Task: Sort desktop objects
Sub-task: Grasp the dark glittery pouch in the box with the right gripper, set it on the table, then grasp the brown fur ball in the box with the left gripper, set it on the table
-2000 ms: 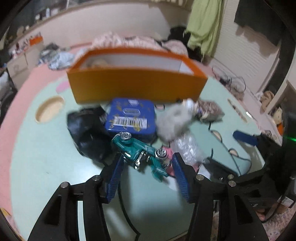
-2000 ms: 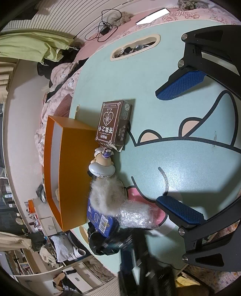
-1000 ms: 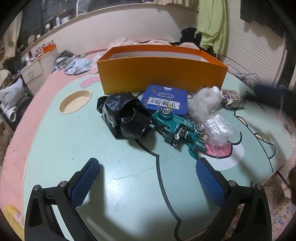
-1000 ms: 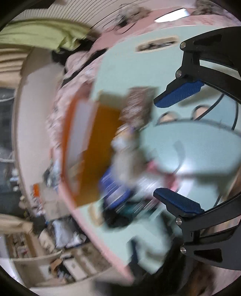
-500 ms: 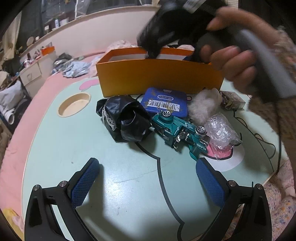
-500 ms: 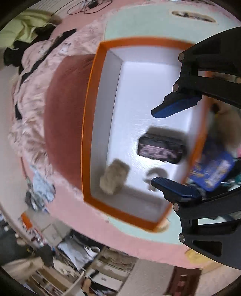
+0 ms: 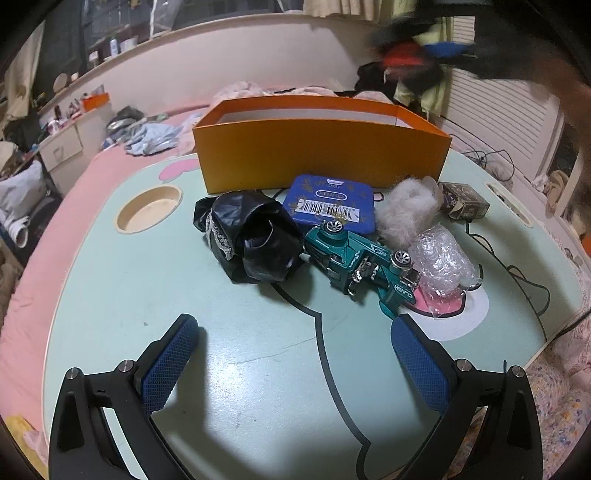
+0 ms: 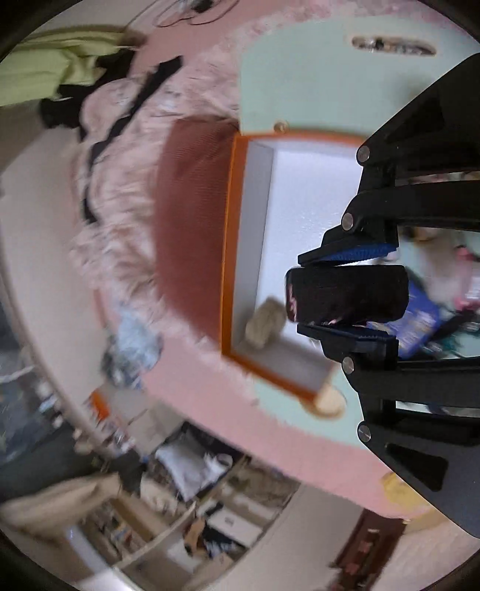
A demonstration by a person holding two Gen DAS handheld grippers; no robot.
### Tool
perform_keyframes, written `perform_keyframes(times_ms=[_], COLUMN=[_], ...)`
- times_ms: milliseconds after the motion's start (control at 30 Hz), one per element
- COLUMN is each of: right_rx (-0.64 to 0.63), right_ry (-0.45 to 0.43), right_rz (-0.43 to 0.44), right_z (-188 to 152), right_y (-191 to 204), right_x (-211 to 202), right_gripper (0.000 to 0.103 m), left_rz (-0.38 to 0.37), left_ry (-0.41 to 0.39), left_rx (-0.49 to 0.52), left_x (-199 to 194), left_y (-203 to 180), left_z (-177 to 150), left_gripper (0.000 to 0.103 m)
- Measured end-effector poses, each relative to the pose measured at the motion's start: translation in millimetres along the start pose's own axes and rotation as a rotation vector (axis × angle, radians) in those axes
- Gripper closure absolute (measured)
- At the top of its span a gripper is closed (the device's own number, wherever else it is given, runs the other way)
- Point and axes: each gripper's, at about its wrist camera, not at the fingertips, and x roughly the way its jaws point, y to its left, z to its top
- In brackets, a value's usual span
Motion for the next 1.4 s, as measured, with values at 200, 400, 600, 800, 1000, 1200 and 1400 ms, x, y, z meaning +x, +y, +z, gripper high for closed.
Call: perform_keyframes(times_ms=[200, 400, 600, 800, 1000, 1200, 1400], right_rx=[-0.015, 0.055, 0.026, -0.095, -0.217, -0.208, -0.216], right_ry=[0.03, 0.144, -0.009, -0.008, 0.013, 0.0, 0.019], right_rz=[-0.02, 0.011, -0.057, -0.151, -0.277, -0.288, -0.279], right_z=[-71, -101, -108, -142, -157, -150, -145], right_y=[-23, -46, -40, -40, -27, -27, -27], right_x=[-27, 16, -6, -12, -5, -20, -24], right_gripper=[0.074, 0.073, 0.039, 0.028, 0.021, 0.016, 0.001], left_rz=[0.002, 0.003, 0.003, 0.003, 0.005, 0.008, 0.01], left_ry=[0.002, 0.002, 0.002, 0.002, 0.004, 0.006, 0.015], left_rx=[-0.001, -0.001, -0.002, -0.002, -0.003, -0.005, -0.003], left_x=[1, 1, 1, 1, 1, 0, 1], left_y=[0, 0, 0, 0, 0, -1, -1], left_z=[0, 0, 0, 0, 0, -1, 0], left_gripper=[0.0, 0.0, 0.0, 0.0, 0.0, 0.0, 0.0])
